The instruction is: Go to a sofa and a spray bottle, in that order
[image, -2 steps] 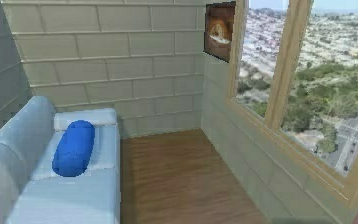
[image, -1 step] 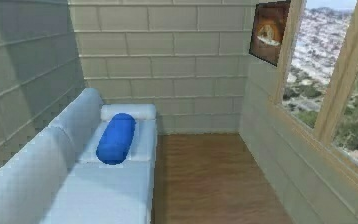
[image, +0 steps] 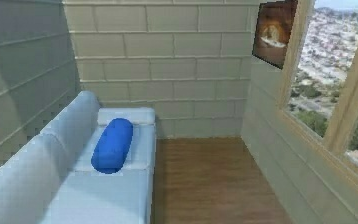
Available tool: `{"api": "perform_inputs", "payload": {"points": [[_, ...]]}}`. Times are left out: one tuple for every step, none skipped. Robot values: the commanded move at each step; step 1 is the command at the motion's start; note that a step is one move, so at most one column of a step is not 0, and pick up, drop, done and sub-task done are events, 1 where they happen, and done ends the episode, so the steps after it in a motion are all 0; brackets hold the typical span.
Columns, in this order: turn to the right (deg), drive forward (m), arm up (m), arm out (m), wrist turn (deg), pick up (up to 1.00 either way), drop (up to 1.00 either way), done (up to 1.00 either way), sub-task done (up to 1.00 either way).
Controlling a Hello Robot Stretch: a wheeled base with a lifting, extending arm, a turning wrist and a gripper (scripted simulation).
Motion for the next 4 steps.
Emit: {"api": "perform_inputs", "payload": {"points": [[-21.0, 0.00, 0.00, 0.00, 0.0, 0.00, 0.00, 0.00, 0.00], [0.0, 0.00, 0.00, 0.00, 0.0, 0.00, 0.00, 0.00, 1.00], [45.0, 0.00, 0.00, 0.00, 0.0, 0.00, 0.00, 0.00, 0.00], [45.0, 0.00, 0.00, 0.00, 0.0, 0.00, 0.00, 0.00, 0.00]]}}
